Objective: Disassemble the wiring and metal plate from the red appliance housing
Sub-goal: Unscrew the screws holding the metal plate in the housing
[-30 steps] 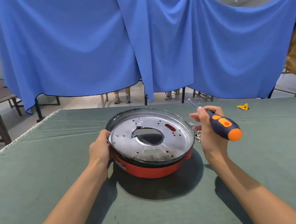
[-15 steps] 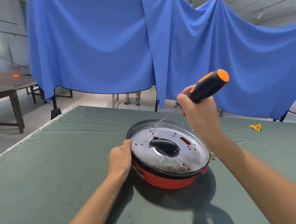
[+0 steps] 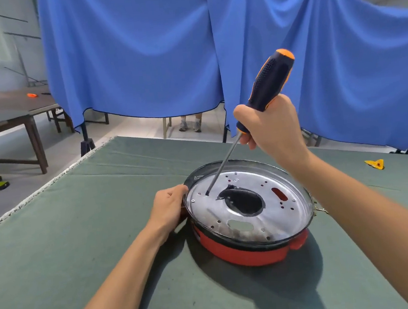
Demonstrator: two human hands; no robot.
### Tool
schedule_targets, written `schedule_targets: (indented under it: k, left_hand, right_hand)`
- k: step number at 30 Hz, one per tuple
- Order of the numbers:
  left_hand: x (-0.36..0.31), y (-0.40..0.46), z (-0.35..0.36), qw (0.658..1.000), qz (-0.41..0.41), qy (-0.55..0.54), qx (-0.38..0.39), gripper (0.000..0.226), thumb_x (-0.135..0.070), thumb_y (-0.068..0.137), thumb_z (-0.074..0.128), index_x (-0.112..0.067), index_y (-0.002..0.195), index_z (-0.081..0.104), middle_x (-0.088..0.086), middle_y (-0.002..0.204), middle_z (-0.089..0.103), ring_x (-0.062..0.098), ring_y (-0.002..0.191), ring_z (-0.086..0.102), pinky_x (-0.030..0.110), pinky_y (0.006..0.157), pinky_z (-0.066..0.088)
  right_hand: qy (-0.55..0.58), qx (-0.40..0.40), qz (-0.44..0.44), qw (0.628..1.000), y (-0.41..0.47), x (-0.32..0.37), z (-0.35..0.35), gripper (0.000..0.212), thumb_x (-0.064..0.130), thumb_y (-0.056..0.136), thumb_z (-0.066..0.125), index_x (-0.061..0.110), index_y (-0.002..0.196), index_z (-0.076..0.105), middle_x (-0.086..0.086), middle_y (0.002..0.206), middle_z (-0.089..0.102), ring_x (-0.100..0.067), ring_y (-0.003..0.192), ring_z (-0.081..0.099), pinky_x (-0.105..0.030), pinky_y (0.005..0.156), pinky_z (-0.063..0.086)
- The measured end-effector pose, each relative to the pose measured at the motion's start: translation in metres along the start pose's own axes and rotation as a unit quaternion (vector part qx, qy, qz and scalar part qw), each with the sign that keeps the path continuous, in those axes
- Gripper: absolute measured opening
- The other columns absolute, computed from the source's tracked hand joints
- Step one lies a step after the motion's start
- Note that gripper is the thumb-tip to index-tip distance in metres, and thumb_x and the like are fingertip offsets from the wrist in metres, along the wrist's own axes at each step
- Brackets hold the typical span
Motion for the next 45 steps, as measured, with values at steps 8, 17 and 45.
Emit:
schedule_targets:
  k: [8, 17, 45]
  left_hand:
    - [-0.002, -0.002, 0.0, 0.994, -0.057, 0.017, 0.088, 0.03, -0.022, 0.089, 0.055, 0.007, 0.088, 0.065, 0.014, 0.076, 0.055, 0.02, 0.07, 0.045, 0.03, 0.064, 0.035]
    - [-0.002, -0.005, 0.006, 0.995, -0.058, -0.003, 0.087, 0.023, -0.028, 0.088, 0.057, -0.006, 0.081, 0.06, 0.014, 0.076, 0.053, 0.02, 0.071, 0.044, 0.032, 0.069, 0.035]
    - [-0.003, -0.007, 0.007, 0.997, -0.043, 0.007, 0.07, 0.023, -0.026, 0.088, 0.058, -0.006, 0.075, 0.058, 0.012, 0.071, 0.048, 0.018, 0.066, 0.041, 0.028, 0.062, 0.032]
  right_hand:
    - [-0.007, 0.02, -0.023, 1.0, -0.001, 0.001, 0.018, 0.025, 0.012, 0.071, 0.053, 0.014, 0.052, 0.036, 0.007, 0.037, 0.043, -0.015, 0.033, 0.051, -0.019, 0.032, 0.037]
    - [-0.018, 0.017, -0.031, 0.999, -0.005, -0.004, 0.019, 0.025, 0.013, 0.07, 0.054, 0.014, 0.052, 0.037, 0.004, 0.041, 0.041, -0.018, 0.034, 0.052, -0.022, 0.032, 0.037]
    - [0.007, -0.027, -0.019, 0.999, -0.006, -0.015, 0.015, 0.027, 0.017, 0.066, 0.053, 0.021, 0.047, 0.035, 0.006, 0.039, 0.046, -0.017, 0.032, 0.053, -0.017, 0.033, 0.034]
Point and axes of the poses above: each hand's wrist, its own y-axis towards the middle knuckle, its own z-axis out of the palm, x = y × z, the point moved 1 cm from there along y, towards the middle knuckle
